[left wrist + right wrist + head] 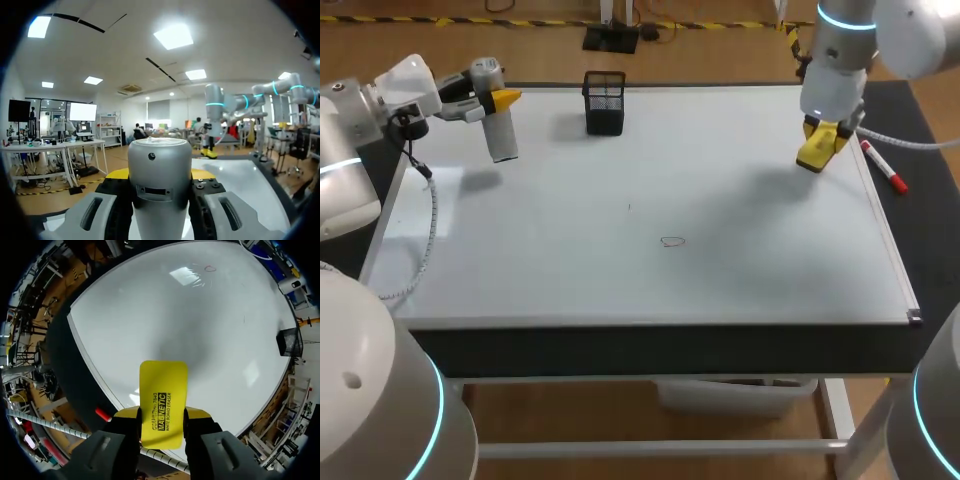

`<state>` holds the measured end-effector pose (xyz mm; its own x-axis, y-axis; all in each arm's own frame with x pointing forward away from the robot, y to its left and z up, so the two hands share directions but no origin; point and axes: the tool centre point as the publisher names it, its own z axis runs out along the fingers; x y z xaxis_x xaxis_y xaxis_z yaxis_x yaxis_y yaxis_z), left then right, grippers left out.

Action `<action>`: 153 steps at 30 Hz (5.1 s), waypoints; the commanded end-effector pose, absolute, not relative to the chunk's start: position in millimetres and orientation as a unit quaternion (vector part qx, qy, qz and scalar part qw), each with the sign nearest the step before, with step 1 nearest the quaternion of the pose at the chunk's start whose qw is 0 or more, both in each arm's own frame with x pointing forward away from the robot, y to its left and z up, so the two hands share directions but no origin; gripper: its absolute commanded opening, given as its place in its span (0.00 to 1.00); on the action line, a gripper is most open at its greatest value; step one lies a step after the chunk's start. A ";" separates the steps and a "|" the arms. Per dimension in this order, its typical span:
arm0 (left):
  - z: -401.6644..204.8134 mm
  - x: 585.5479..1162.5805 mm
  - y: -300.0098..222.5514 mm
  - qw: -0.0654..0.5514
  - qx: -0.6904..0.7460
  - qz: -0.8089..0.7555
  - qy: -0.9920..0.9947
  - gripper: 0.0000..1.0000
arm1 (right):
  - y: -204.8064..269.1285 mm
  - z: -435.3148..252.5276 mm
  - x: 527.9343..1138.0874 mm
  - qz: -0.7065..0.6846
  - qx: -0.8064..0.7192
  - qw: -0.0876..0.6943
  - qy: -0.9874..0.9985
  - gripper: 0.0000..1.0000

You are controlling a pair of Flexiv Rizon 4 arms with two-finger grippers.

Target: Pick up the inspection probe, press it on each red-marked spot on the whiteboard one by one, put down the probe, pick up the eraser, and wipe off all the red marks.

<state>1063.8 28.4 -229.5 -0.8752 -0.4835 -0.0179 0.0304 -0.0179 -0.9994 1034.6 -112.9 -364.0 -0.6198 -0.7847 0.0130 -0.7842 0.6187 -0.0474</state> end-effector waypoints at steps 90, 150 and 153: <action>-250.2 881.6 -216.7 -0.079 0.040 -0.733 0.675 0.00 | -113.9 -363.3 1035.9 -0.024 -0.436 0.002 0.900 0.00; -276.4 880.0 -274.4 -0.104 0.059 -0.732 0.671 0.00 | -113.9 -363.3 1035.9 -0.024 -0.436 0.002 0.900 0.00; -276.7 879.8 -274.8 -0.105 0.059 -0.731 0.672 0.00 | -113.9 -363.3 1035.9 -0.024 -0.436 0.002 0.900 0.00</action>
<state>878.6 -274.5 -275.6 -0.9721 0.2286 0.0527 -0.0724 -0.0786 -0.9943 1034.9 -113.7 -364.2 -0.6215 -0.7833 0.0127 -0.7830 0.6206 -0.0432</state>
